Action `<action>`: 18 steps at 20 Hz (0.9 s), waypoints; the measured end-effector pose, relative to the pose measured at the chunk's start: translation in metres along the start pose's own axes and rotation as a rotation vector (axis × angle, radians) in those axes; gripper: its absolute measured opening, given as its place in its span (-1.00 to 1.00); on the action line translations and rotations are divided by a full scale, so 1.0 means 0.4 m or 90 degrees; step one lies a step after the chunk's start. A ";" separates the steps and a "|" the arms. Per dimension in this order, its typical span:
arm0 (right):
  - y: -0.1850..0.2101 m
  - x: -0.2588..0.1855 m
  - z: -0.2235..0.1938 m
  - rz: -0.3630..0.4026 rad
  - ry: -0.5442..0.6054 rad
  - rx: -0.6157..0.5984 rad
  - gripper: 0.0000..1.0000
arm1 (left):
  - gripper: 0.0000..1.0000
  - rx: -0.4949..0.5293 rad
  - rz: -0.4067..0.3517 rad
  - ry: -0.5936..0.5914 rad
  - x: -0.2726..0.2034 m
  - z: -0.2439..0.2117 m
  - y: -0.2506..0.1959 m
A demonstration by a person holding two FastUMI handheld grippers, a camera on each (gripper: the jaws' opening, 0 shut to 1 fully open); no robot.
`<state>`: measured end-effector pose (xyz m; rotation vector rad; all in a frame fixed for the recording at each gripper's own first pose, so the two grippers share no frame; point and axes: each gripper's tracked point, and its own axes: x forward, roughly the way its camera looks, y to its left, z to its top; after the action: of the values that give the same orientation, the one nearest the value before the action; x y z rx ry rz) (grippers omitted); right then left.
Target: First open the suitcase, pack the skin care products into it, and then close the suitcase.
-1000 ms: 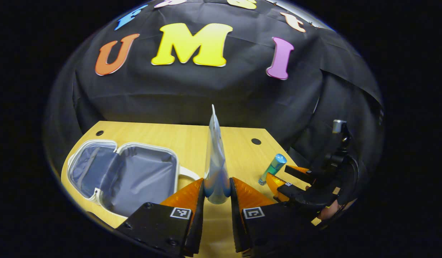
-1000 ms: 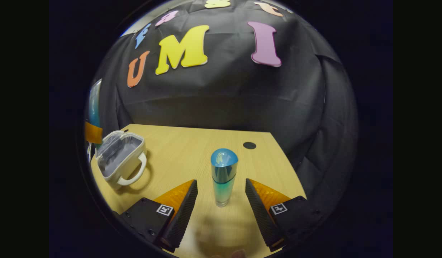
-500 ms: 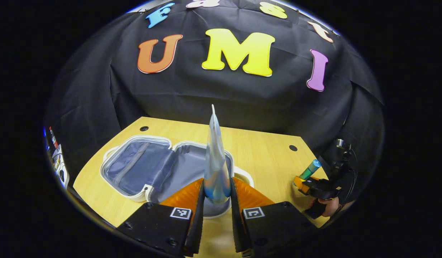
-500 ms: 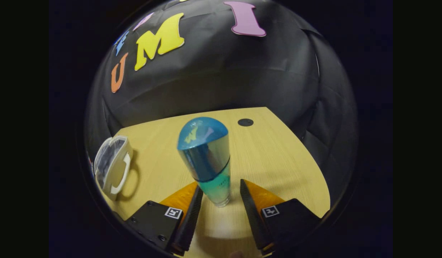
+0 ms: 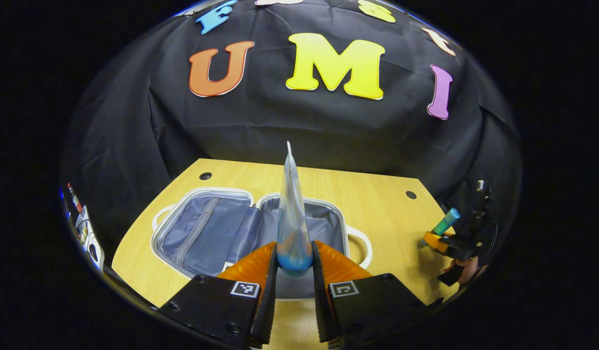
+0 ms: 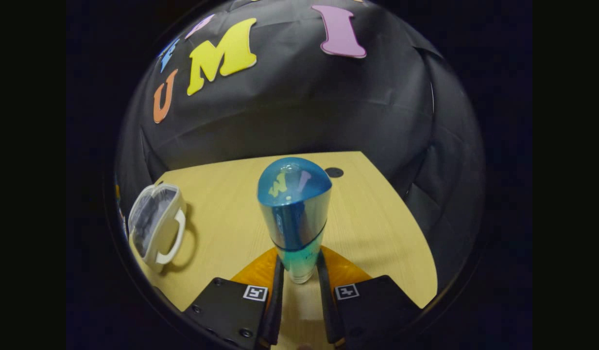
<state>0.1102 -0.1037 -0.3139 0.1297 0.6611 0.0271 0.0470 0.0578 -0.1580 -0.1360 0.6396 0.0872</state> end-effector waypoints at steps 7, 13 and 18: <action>0.029 -0.333 0.173 0.032 -0.064 -0.002 -0.35 | -0.23 0.035 -0.047 0.119 0.181 -0.150 0.062; 0.049 -0.517 0.185 0.021 -0.061 0.044 -0.34 | -0.23 0.048 -0.048 0.216 0.287 -0.251 0.095; 0.099 -0.558 0.155 0.036 -0.043 0.041 -0.40 | -0.23 0.031 -0.018 0.282 0.322 -0.306 0.113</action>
<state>-0.0271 -0.0862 -0.1242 0.2098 0.5915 0.0558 0.0725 0.0889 -0.3371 -0.1184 1.0803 0.0139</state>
